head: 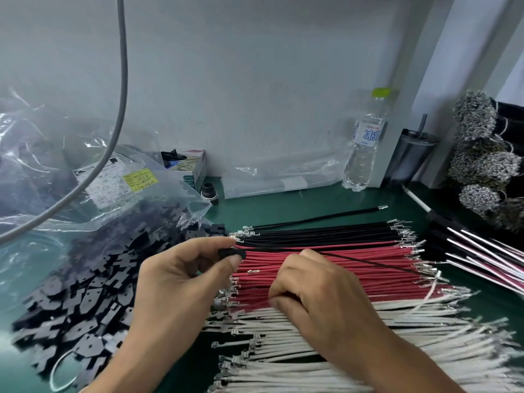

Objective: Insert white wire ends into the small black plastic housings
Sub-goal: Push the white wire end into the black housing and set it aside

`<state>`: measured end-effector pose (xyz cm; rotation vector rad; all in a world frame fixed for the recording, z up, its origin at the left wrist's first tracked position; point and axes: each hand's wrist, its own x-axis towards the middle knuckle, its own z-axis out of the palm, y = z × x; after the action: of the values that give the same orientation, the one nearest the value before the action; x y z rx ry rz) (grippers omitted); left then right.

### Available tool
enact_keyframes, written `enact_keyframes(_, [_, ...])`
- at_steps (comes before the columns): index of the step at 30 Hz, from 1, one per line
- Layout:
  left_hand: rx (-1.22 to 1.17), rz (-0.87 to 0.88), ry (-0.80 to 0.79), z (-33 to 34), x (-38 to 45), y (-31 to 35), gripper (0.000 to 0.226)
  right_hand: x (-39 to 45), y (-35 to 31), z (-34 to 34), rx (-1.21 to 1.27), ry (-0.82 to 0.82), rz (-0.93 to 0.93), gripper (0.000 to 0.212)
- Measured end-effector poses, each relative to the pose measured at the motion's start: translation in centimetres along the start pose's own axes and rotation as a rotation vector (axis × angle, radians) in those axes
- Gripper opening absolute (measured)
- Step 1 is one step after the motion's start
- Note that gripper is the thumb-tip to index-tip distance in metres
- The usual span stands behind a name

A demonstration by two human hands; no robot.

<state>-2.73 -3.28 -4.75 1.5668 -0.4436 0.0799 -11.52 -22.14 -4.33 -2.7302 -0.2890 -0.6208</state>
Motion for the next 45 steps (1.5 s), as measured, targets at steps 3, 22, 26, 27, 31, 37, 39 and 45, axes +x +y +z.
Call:
enact_keyframes(3, [-0.031, -0.032, 0.015, -0.2, 0.1, 0.2, 0.023, 0.3, 0.2, -0.4, 0.022, 0.058, 0.009, 0.004])
enact_keyframes(22, [-0.44, -0.342, -0.172, -0.9, 0.9, 0.6, 0.052, 0.3, 0.3, -1.0, 0.283, 0.388, 0.031, 0.02])
enact_keyframes(26, [-0.463, -0.36, -0.215, -0.8, 0.9, 0.5, 0.051, 0.2, -0.1, -1.0, 0.299, 0.426, 0.047, 0.019])
enact_keyframes(27, [-0.463, -0.365, -0.221, -0.8, 0.9, 0.6, 0.051, 0.2, -0.1, -1.0, 0.297, 0.435, 0.05, 0.018])
enact_keyframes(31, [-0.458, -0.36, -0.241, -0.8, 0.8, 0.7, 0.05, 0.2, -0.2, -1.1, 0.259, 0.45, 0.04, 0.018])
enact_keyframes(37, [-0.442, -0.376, -0.248, -1.0, 0.8, 0.9, 0.05, 0.1, 0.0, -1.5, 0.047, 0.427, -0.074, 0.021])
enact_keyframes(39, [-0.437, -0.382, -0.251, -1.0, 0.8, 0.9, 0.051, 0.1, 0.0, -1.4, -0.001, 0.429, -0.095, 0.02])
enact_keyframes(45, [-0.436, -0.366, -0.231, -0.3, 0.4, 1.0, 0.046, 0.3, -0.6, -0.4, 0.036, 0.423, -0.067, 0.015])
